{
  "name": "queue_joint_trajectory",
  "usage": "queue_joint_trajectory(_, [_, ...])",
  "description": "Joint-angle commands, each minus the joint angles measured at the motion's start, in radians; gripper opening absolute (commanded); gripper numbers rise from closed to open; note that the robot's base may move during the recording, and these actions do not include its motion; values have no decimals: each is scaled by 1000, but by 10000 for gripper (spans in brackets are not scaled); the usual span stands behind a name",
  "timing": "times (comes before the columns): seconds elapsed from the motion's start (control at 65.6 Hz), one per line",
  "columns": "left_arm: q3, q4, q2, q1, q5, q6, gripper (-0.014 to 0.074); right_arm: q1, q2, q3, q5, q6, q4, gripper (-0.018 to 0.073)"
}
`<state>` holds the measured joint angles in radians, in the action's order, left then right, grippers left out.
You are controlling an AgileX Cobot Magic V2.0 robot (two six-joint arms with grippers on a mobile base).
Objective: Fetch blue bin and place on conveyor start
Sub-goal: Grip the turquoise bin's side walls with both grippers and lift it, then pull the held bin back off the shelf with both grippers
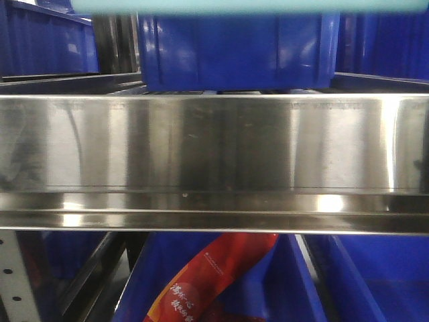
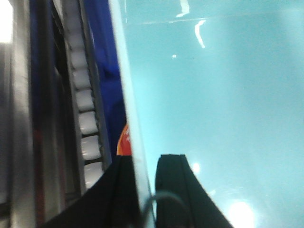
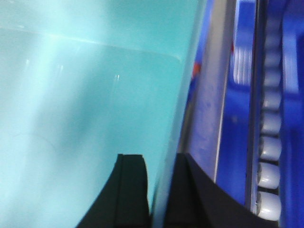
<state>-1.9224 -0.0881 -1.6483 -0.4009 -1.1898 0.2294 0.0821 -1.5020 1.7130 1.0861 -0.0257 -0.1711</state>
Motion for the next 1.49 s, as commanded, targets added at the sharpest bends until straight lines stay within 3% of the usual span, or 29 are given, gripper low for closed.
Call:
queue_joint_trajectory(0.0, [-12,-13,78,-5,-26,-9,-111,10,72,7,0,-24,14,-152])
queue_joint_trajectory(0.259, [-12,-15,160,-5,-31,-9,-111,12,187,7,-34,-24,7,-152])
queue_joint_trajectory(0.961, [-12,-30,160,-5,-31,-9,-111,12,189,7,-46,-24,7,-152])
queue_joint_trajectory(1.479, [-12,-30,160,-5,126,-9,-111,12,189,7,-46,-24,7,-152])
